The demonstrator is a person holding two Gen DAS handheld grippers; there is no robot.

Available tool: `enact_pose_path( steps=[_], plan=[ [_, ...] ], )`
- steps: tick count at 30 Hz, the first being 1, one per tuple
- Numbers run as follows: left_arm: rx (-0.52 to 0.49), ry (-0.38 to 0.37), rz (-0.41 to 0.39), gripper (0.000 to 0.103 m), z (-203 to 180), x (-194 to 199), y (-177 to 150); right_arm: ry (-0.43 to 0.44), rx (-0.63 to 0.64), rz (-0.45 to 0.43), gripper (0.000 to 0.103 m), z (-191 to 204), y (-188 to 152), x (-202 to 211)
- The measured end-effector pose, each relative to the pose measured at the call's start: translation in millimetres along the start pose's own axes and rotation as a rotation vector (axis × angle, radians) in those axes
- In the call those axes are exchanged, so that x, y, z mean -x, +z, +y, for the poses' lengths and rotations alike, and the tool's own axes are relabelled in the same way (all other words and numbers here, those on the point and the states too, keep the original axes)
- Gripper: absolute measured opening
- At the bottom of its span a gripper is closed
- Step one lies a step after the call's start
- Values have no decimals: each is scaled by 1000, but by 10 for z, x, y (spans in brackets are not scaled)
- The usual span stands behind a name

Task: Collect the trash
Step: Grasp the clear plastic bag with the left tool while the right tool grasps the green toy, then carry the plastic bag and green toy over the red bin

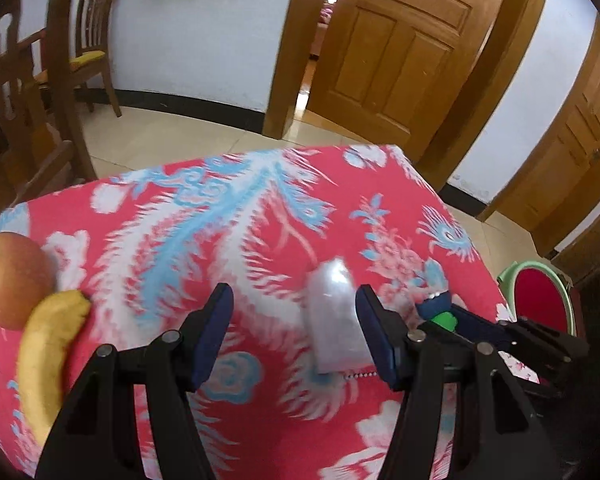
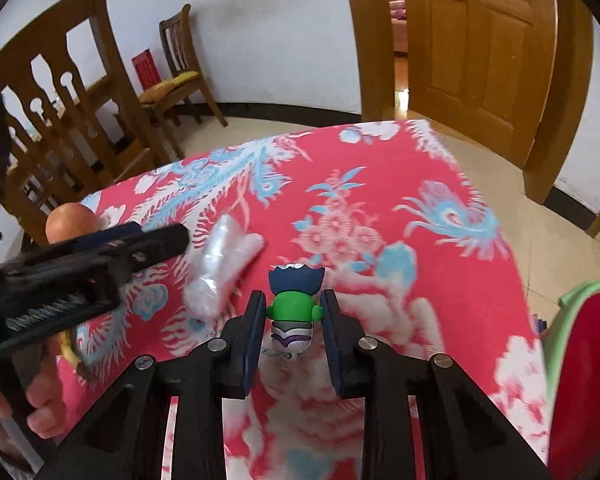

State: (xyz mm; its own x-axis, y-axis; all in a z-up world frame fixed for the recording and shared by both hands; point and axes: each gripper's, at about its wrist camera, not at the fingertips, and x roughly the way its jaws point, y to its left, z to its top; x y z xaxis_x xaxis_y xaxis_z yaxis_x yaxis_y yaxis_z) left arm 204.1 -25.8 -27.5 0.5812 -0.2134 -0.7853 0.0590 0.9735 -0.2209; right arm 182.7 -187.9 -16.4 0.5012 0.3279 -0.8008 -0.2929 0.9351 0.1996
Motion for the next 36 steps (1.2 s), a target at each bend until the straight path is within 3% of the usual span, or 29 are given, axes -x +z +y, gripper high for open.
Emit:
enact_pose_path(
  steps=[4,5,6,12,24,36],
  plan=[
    [-13,15,35,60,-165,-198,-64,4,-12,-14,28,-119,-35,136],
    [-3,18,49,39,-181,-255,-84,5,-19,-15,28,-156,-50,168],
    [3,16,64,31,-185,-290,-97,5,-22,-15,28,-169,-51,177],
    [25,0,16,29,-276,-161,-100,12,-68,-34,28,-438,-144,345],
    [-73,-65,-1,30,-1010,-89,-177,-10,-147,-73,28,-944,-323,618],
    [-190,-178,44,30,-2115,-304,-346,-87,-265,-131,28,-1811,-689,995]
  ],
)
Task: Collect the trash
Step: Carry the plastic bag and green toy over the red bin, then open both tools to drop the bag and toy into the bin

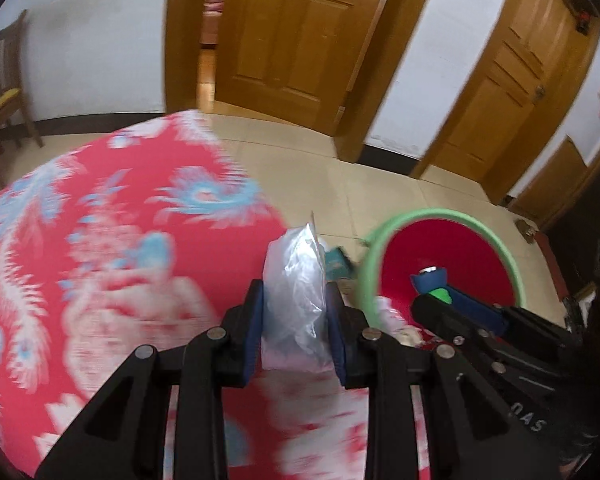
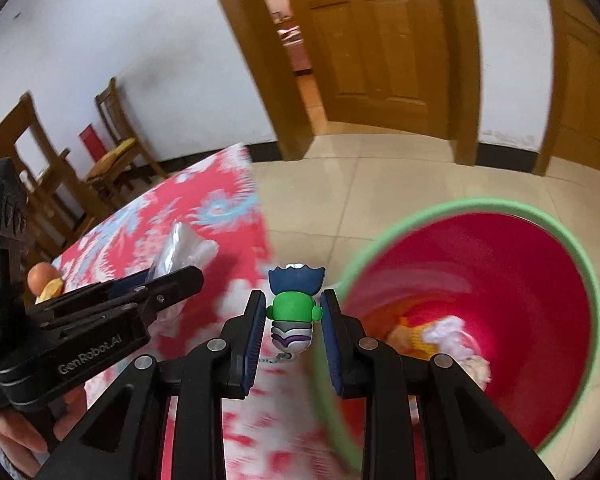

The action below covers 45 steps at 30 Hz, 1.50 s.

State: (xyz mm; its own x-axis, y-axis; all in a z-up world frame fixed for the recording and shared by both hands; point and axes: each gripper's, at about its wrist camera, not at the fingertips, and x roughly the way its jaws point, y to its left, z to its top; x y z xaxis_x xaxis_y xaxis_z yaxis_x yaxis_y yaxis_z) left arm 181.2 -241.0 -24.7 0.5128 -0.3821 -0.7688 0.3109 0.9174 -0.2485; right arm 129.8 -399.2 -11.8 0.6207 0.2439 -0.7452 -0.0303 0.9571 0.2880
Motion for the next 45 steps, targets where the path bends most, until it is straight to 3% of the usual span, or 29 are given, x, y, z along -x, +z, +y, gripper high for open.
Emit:
enact_pose_path(
  steps=[12,22,24,26,27,29,31,35,45],
  plan=[
    [-124,-89,63,30,-1057,-541,-61,-77,-140,-54,28,-1067,-188,393],
    [-118,-90,47,31,-1073,-562,-67,-88,-146,-53,28,-1170,-212,440],
    [-131,-81,22,34,-1061,-528,-65,-92,-137,-56,29,-1160,-197,430],
    [-144,-81,1,52,-1084,-493,-51,-126,-130,-65,30,-1144,-194,442],
    [-146,-85,-5,54,-1090,-482,-54,-142,-125,-71,31,-1139,-190,442],
    [-155,-54,-29,59,-1095,-456,-42,-182,-111,-83,46,-1134,-180,459],
    [-154,-41,-44,66,-1070,-439,-24,-203,-115,-92,54,-1181,-175,472],
    [-156,-23,-87,79,-994,-387,-7,-181,-145,-99,58,-1250,-172,487],
    [-158,-11,-137,85,-815,-161,-6,-184,-134,-104,59,-1081,-93,485]
  ],
)
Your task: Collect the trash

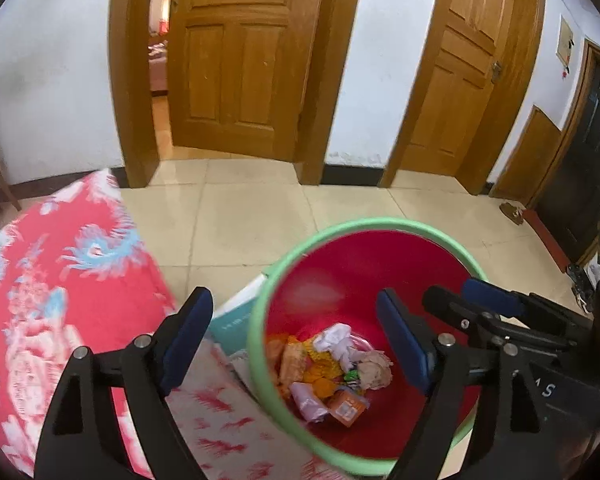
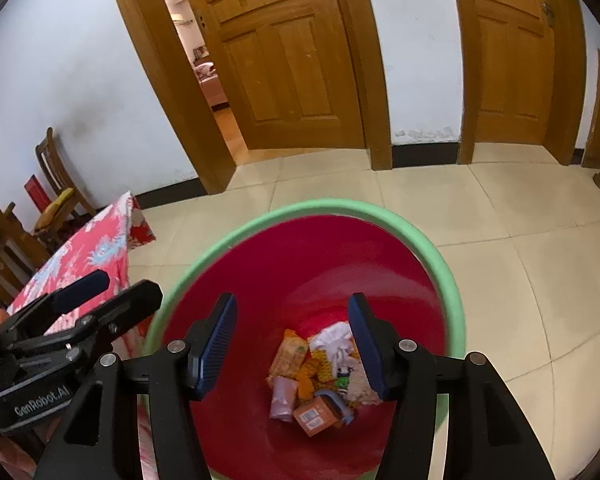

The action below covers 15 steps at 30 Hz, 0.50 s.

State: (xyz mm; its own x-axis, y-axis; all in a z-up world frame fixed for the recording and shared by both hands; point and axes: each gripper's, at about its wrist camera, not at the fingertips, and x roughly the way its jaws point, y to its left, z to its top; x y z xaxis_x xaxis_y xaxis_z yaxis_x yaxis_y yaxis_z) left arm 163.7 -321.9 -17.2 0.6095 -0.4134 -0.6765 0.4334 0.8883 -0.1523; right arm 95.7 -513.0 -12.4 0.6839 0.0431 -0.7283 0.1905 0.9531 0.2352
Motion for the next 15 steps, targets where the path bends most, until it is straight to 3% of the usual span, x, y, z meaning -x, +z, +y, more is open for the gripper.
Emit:
enact_pose_path(
  steps=[6,15],
  plan=[
    [56,71,-115,94,555,602,-21,61,75,-69,62,592,35,157],
    [136,219,-279,101,1630,1515,-311,208,228,-215,71,1861,-177,325]
  ],
)
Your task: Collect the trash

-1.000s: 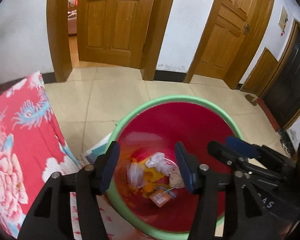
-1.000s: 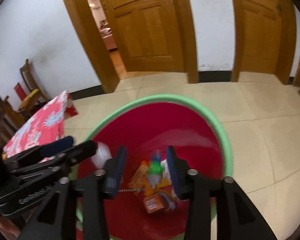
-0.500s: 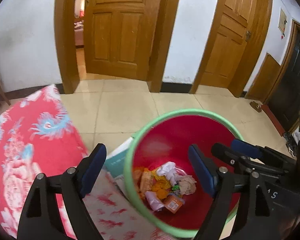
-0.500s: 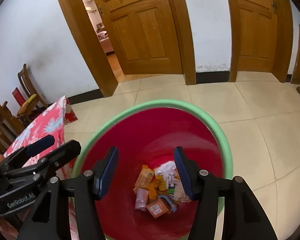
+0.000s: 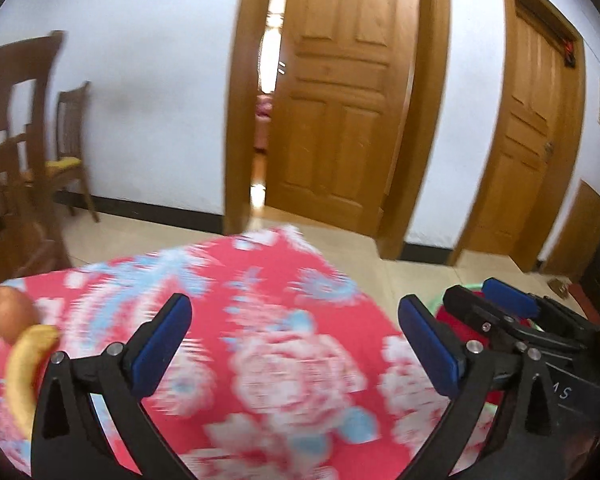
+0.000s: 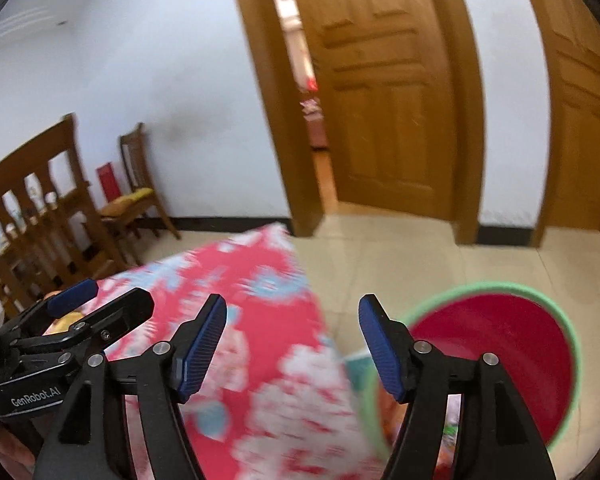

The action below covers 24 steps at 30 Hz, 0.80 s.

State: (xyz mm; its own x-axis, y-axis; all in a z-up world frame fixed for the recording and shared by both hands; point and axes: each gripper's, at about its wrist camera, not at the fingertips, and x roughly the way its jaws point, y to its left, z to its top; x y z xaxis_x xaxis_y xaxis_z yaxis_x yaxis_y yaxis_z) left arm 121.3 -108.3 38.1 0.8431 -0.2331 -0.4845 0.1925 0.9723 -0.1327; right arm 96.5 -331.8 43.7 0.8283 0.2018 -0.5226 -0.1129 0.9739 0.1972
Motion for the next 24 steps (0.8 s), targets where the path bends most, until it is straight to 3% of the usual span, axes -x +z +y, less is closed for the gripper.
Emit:
enact_pose_path(
  steps=[5,10,15,17,24],
  plan=[
    [30,43,-37,101,479,122,-150,8,98,-75,72,562,-86,-70],
    [32,80,-34,101,692,33,-347,0,125,-114,77,771,-232,-172],
    [18,67,-42,101,703,15,-427,-86,136,-156,85,851,-407,-175],
    [14,40,-56,101,712,45,-442,-101,90,-131,103,787,-414,-174],
    [-54,56,-71,101,577,62,-401,-142,59,-172,103,739,-450,-24]
  ],
)
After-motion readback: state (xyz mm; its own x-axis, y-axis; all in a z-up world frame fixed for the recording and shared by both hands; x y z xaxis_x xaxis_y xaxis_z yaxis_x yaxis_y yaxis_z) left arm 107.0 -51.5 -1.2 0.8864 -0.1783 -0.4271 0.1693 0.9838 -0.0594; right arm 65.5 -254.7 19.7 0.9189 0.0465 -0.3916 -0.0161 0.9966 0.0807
